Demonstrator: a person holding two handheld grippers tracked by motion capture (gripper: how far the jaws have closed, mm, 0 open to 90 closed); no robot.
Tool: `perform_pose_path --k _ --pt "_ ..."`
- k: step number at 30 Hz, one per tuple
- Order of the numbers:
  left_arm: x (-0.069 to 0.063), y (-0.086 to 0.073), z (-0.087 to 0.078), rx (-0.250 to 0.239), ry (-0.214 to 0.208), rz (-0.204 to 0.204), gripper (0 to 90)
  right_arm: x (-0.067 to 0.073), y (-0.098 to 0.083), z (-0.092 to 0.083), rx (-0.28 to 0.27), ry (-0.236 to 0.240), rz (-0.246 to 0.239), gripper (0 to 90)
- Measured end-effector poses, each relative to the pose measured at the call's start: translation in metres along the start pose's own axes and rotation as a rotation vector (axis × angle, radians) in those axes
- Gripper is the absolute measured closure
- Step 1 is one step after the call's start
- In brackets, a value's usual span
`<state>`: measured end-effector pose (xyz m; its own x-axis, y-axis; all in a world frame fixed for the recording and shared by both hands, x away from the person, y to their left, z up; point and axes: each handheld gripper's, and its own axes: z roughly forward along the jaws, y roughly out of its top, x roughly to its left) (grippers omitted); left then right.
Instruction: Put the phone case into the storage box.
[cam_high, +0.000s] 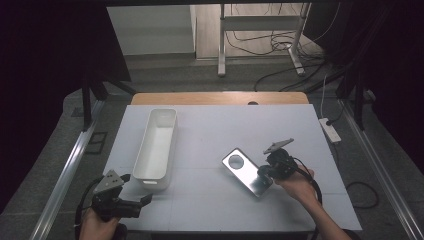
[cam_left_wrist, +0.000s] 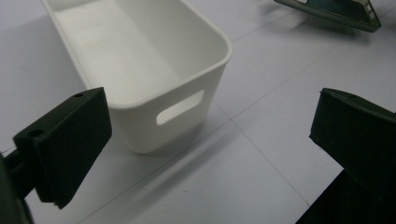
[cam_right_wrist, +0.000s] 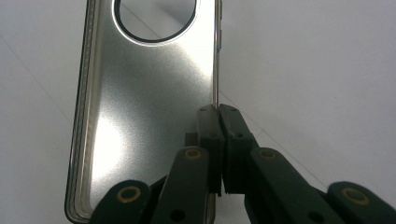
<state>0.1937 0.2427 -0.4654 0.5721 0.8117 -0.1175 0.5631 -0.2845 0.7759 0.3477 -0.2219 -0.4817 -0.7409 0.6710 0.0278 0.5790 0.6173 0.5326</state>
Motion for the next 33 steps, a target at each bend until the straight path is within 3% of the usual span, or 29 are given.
perform_pose_path --k 10,18,30,33 --pt "-0.014 0.012 0.005 -0.025 -0.043 0.06 0.0 -0.003 0.0 -0.008 -0.041 -0.018 0.012 88.2" --pt "-0.022 0.021 0.014 -0.033 -0.106 0.062 0.0 -0.003 0.001 -0.012 -0.063 -0.012 0.015 88.2" --pt "-0.04 0.039 0.03 -0.036 -0.182 0.103 0.0 -0.004 0.003 -0.018 -0.084 -0.018 0.016 88.1" --pt "-0.043 0.043 0.035 -0.034 -0.185 0.112 0.0 -0.004 0.003 -0.019 -0.094 -0.022 0.02 88.2"
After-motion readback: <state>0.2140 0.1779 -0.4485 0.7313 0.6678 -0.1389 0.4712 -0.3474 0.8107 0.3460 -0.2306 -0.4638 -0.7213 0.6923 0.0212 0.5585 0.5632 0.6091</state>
